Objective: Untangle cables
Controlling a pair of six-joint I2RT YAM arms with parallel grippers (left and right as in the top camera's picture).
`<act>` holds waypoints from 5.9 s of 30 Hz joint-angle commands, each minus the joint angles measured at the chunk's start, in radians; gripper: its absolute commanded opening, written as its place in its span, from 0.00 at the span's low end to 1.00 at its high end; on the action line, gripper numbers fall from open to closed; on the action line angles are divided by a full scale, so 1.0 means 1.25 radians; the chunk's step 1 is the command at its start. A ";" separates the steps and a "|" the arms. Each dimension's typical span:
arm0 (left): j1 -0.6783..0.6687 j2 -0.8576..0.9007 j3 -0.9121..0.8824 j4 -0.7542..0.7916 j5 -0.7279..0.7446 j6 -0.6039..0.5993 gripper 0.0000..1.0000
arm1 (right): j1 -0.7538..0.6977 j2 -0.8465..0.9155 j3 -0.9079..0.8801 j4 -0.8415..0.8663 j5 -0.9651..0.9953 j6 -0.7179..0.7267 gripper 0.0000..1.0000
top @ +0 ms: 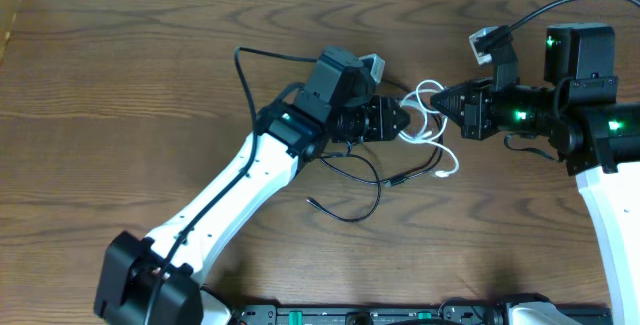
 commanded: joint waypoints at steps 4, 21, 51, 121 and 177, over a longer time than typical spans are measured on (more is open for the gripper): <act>0.006 0.005 0.008 -0.063 -0.084 0.043 0.08 | 0.006 -0.002 0.007 -0.034 0.158 -0.007 0.01; 0.099 0.003 0.008 -0.308 -0.236 0.148 0.07 | -0.040 -0.002 0.007 -0.170 0.580 0.104 0.01; 0.096 -0.309 0.008 -0.088 0.187 0.290 0.08 | 0.085 -0.001 -0.008 -0.122 -0.027 -0.276 0.55; 0.096 -0.305 0.008 -0.122 0.276 0.288 0.12 | 0.171 -0.001 -0.008 0.045 0.150 -0.351 0.01; 0.096 -0.300 0.008 -0.517 -0.320 0.218 0.47 | 0.175 -0.001 -0.649 0.461 0.276 -0.310 0.58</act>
